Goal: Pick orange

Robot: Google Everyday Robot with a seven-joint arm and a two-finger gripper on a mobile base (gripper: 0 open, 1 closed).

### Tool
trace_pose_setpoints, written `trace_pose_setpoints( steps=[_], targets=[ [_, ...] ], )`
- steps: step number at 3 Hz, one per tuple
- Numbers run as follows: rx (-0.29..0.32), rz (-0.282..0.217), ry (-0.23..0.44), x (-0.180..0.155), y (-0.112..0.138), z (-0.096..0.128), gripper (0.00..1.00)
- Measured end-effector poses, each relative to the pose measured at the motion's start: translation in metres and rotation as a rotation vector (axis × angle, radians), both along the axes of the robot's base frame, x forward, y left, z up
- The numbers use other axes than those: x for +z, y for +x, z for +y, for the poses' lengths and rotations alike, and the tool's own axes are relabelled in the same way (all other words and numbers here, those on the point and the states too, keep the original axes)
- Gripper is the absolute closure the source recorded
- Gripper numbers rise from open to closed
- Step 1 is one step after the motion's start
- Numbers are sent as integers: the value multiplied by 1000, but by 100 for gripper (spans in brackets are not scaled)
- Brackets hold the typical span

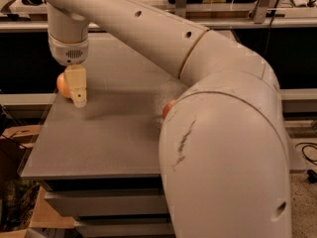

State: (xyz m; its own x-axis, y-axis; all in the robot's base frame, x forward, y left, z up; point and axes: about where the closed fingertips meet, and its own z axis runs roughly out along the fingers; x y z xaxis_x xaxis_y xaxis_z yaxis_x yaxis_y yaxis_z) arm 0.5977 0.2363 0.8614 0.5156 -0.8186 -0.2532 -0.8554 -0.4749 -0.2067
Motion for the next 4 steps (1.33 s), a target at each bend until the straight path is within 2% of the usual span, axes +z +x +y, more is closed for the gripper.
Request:
trace_pose_setpoints(
  steps=[1, 2, 4],
  targets=[
    [73, -11, -37, -4, 0, -6, 0],
    [116, -9, -50, -5, 2, -12, 17],
    [156, 4, -67, -6, 6, -24, 64]
  ],
)
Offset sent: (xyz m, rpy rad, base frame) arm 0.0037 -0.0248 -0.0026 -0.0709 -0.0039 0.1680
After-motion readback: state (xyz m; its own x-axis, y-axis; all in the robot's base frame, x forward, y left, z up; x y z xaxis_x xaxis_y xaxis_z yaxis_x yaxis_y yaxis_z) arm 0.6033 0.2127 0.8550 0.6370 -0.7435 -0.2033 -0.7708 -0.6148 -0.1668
